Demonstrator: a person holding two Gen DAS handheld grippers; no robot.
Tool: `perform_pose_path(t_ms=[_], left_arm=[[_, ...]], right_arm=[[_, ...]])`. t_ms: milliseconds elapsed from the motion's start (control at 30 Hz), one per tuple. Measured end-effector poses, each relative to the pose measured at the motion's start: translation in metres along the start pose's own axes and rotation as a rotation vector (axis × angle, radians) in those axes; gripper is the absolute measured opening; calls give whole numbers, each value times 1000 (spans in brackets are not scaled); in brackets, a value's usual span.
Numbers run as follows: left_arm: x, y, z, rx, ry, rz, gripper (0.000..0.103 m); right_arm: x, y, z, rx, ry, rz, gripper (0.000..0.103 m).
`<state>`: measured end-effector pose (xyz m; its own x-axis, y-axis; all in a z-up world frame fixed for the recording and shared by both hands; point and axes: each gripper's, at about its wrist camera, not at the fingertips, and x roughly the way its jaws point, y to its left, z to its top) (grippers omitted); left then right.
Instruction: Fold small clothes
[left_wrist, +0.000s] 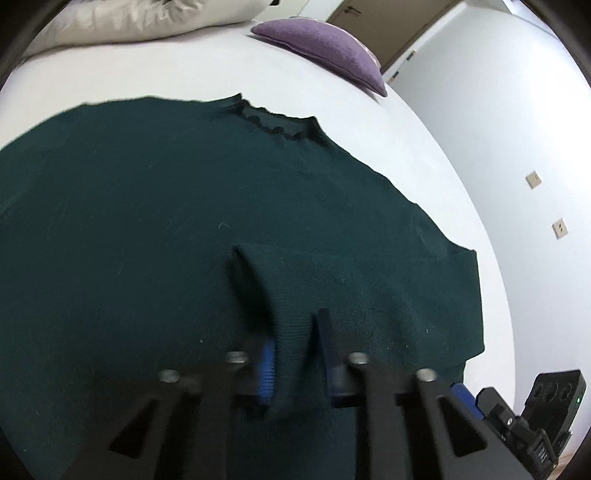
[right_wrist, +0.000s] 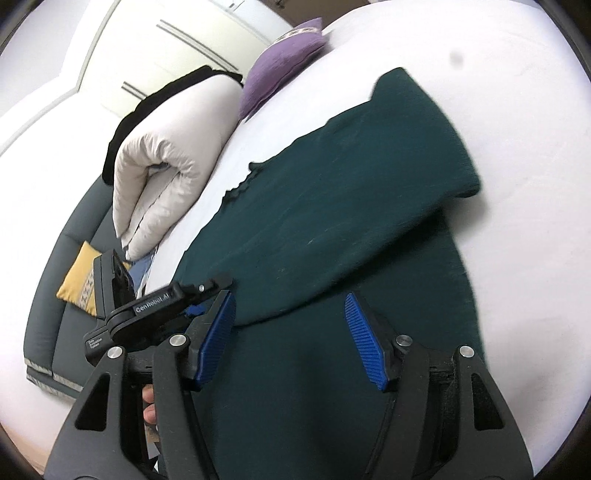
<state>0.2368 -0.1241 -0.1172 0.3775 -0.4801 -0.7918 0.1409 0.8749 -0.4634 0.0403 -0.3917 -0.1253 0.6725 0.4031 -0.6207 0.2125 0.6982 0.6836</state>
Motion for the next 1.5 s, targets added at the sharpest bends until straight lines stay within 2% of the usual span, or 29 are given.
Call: perform_pose_path(t_ms=[100, 267, 400, 500, 567, 600, 633, 667, 700, 733, 867, 933, 967, 1033, 1100, 1333, 1500], left_arm=[[-10, -4, 4, 33, -30, 9, 15], [-39, -1, 23, 74, -132, 13, 11], [-53, 26, 46, 36, -219, 25, 7], [-48, 52, 56, -12, -224, 65, 5], [-40, 59, 53, -43, -193, 51, 2], [-35, 55, 49, -25, -177, 50, 2], [-30, 51, 45, -8, -161, 63, 9], [-24, 47, 39, 3, -133, 70, 29], [-17, 44, 35, 0, -105, 52, 55], [-11, 41, 32, -5, -92, 22, 60], [8, 18, 24, 50, -71, 24, 61], [10, 9, 19, 69, -61, 24, 49], [12, 6, 19, 79, -54, 35, 37], [16, -3, 20, 107, -49, 56, 28], [14, -9, 17, 131, -57, 59, 14], [-4, -6, 30, 123, -123, 51, 9], [-23, 21, 45, 59, -201, 33, 8]], right_arm=[[5, -6, -1, 13, 10, -12, 61], [14, -17, 5, 67, 4, -3, 60], [13, -25, 19, 134, -20, 21, 60], [16, -37, 32, 214, -43, 37, 60], [17, -43, 38, 266, -52, 51, 60], [16, -43, 38, 269, -57, 56, 60], [15, -43, 38, 261, -63, 57, 60], [15, -43, 36, 255, -62, 56, 60], [14, -43, 34, 254, -58, 57, 60], [15, -45, 30, 251, -51, 62, 60], [15, -38, 24, 207, -45, 43, 60], [17, -35, 23, 186, -42, 32, 60], [18, -34, 23, 179, -42, 27, 60], [21, -32, 24, 173, -43, 25, 60], [22, -33, 24, 173, -43, 29, 60], [23, -40, 28, 213, -49, 54, 60], [26, -46, 35, 284, -68, 84, 60]])
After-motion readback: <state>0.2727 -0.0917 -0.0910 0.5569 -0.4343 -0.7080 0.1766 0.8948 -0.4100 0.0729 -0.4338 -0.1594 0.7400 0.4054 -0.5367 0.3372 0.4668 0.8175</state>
